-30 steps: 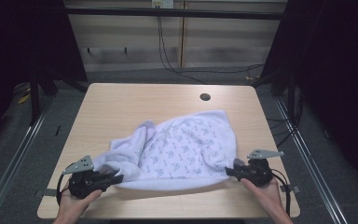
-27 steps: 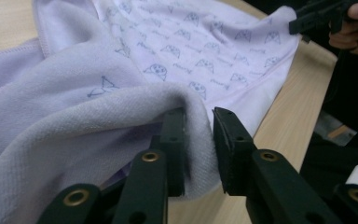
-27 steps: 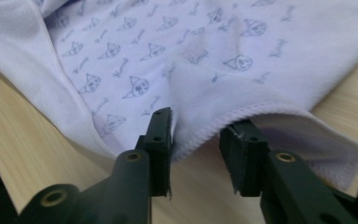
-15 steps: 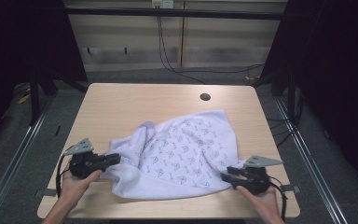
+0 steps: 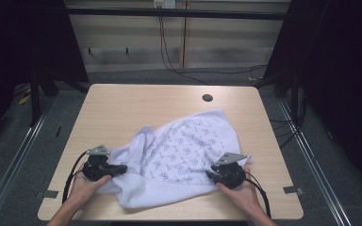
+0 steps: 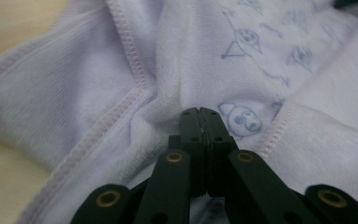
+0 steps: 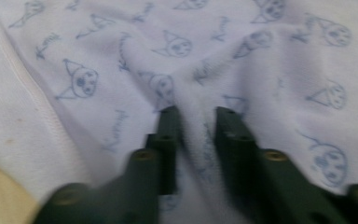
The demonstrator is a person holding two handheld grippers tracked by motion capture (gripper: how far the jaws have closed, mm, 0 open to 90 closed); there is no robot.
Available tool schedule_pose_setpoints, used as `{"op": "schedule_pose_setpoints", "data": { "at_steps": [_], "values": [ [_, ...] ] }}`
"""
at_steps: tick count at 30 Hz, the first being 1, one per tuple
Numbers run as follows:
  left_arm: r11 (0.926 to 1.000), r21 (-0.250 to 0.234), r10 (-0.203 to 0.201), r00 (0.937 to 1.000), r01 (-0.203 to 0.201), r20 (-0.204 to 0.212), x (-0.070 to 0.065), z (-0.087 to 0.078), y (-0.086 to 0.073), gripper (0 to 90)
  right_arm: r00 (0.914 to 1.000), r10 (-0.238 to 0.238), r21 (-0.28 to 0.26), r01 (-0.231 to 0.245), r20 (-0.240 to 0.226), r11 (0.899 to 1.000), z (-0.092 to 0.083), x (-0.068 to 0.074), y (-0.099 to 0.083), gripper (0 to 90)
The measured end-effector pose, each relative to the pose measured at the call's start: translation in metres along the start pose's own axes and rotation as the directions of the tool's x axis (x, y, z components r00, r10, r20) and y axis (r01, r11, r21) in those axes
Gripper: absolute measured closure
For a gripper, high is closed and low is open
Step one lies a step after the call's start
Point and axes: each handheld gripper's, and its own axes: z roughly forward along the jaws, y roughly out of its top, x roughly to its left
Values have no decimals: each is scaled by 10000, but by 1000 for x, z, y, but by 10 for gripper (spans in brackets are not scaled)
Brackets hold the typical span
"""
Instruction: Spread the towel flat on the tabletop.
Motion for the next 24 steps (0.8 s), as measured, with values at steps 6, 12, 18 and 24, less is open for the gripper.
{"op": "schedule_pose_setpoints", "data": {
  "at_steps": [6,12,18,24],
  "values": [
    [9987,-421,339,9959,-304,837,-29,-5,-6,703,9975,583,-65,-581,400,9983,6,-44,5,855],
    [9908,-1344,-79,9987,145,497,-17,-11,5,656,9940,839,-253,-823,701,9963,12,-83,10,857],
    [9940,-1073,182,9998,-190,-90,-5,16,27,674,9749,1749,-382,-1712,1379,9845,16,-120,14,845],
    [9956,1,936,9941,-937,-539,-3,42,37,833,9801,1861,-1337,-1758,689,9753,-13,-99,19,583]
  ]
}}
